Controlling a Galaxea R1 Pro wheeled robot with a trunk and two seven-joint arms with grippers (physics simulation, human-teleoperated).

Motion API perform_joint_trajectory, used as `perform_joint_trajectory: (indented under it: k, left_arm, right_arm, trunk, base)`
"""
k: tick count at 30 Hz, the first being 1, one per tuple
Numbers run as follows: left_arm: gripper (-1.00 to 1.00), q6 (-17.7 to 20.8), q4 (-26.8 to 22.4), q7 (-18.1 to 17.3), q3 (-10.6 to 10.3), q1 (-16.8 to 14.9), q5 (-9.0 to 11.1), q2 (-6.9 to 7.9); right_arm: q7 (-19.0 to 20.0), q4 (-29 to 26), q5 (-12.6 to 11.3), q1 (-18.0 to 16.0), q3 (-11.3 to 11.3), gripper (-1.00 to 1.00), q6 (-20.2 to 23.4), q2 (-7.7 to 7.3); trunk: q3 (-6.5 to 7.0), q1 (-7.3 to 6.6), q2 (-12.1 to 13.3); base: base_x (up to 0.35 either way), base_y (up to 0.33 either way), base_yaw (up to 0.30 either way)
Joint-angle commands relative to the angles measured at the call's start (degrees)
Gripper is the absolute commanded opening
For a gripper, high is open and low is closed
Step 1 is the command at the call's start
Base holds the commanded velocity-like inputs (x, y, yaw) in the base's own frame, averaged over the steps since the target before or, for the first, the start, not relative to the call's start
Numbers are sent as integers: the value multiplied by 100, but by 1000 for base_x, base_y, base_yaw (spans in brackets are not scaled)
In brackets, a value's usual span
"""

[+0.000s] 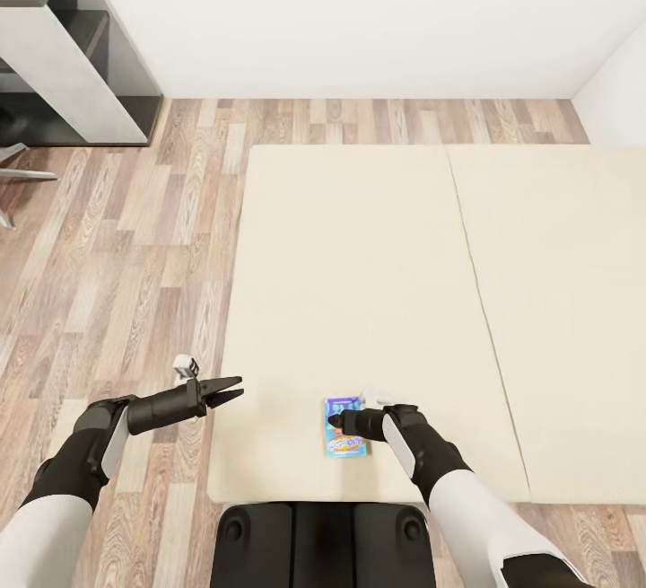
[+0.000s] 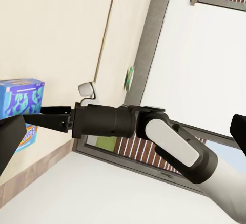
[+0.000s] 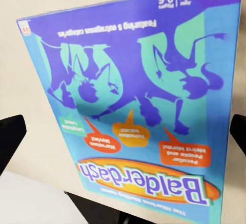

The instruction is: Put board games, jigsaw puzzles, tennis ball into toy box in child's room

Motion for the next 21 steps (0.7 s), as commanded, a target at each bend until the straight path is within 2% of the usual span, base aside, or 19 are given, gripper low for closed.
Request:
perform_joint_trajectory:
  k: [1,10,21]
  left_arm:
    - [100,60,-1,-18,1,-1,3,0]
    - [100,60,-1,-16,2,-1,3,-1]
    - [100,60,-1,-5,1,-1,3,0]
  right_arm:
    - [-20,-8,-58,0,19,100,28,-3]
    - [-20,-8,-57,0,19,100,20,-3]
    - [-20,-8,-58,1,19,100,13,-3]
  trunk:
    - [-6,3,-8]
    - [-6,3,-8]
    - [-6,3,-8]
  base:
    - [0,0,0]
    - [0,19,0]
    - [0,139,0]
